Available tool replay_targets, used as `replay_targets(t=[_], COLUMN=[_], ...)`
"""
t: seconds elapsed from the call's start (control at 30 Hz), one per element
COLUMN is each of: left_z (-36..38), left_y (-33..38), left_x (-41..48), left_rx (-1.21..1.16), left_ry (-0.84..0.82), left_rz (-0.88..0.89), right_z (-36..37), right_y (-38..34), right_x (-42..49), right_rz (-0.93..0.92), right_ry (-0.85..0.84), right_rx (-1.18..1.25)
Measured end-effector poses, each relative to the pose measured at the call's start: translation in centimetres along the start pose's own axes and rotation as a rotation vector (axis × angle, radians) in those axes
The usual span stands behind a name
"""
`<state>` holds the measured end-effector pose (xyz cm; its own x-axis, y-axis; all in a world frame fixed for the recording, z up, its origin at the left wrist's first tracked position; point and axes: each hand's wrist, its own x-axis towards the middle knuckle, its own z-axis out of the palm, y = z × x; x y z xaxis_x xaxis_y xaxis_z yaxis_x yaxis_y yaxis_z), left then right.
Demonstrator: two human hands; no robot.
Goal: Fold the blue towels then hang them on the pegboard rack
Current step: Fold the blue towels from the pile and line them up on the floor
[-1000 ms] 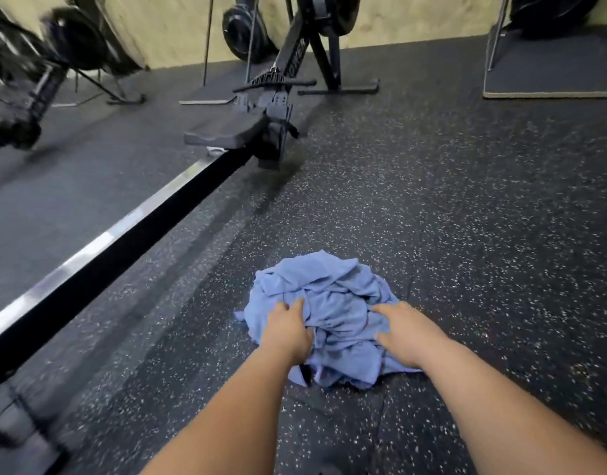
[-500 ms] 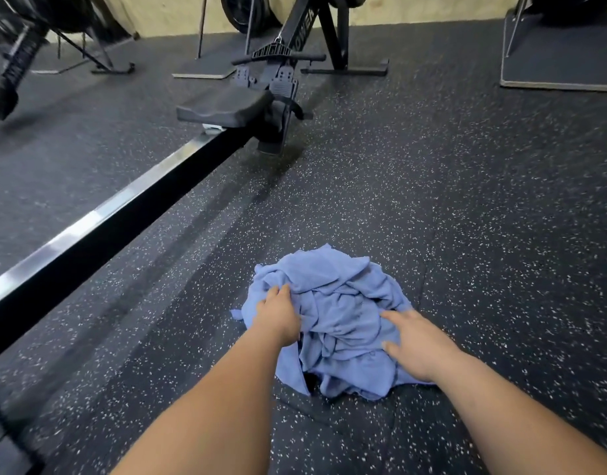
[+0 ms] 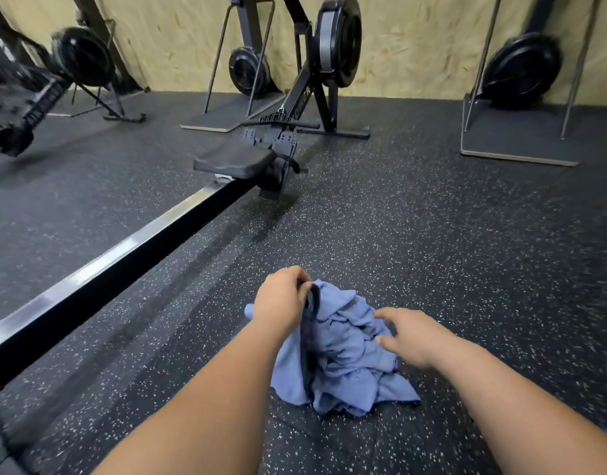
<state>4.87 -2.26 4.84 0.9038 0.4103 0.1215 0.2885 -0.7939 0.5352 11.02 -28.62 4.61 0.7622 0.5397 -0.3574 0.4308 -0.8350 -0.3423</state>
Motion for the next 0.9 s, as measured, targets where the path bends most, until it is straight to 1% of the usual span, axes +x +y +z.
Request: replay_targets(t=[0.13,0.23,0.37,0.43,0.5,0.57,0.67,0.83,0.9], left_z=[-4.2,-7.1,-8.8,-8.9,-8.8,-8.4,-7.5,-7.0,-6.3], left_y=[5.4,9.1,13.2,14.8,16.4,17.9,20.1,24.5,25.9], left_x=[-2.7,-5.2,-8.7,-10.5,-12.2,-13.5,-14.9,-16.5,-16.8], left_rx=[-0.184,-0.353,-0.659,-0.727,-0.746,-0.792,-0.828,-0.747,-0.656], left_ry=[0.040,0.079,-0.010,-0.043,-0.064,-0.115,-0.202,-0.317,-0.293], left_rz=[0.083,0.087,0.045,0.027,0.025,0.016,0.033,0.222,0.315], right_z=[-3.7,-5.2,-5.5,-5.8,-6.1,-6.3,-6.6,-7.0,-6.9], right_y=[-3.5,-6.0,-7.2,-7.1,-7.0,-6.4,-4.8,-1.7,-0.4], right_x=[-4.8,-9.0,-13.7,-15.7,-17.7,-19.5,-22.4,-27.1,-28.6], right_rz=[-0.063,-0.108,-0.088,-0.074,-0.067,-0.047,-0.001,0.031,0.043], right_ry=[0.115,0.241,0.418,0.526,0.586,0.625,0.680,0.750,0.762], right_rx=[0.162,0.353,0.574,0.664,0.727,0.685,0.545,0.517,0.529])
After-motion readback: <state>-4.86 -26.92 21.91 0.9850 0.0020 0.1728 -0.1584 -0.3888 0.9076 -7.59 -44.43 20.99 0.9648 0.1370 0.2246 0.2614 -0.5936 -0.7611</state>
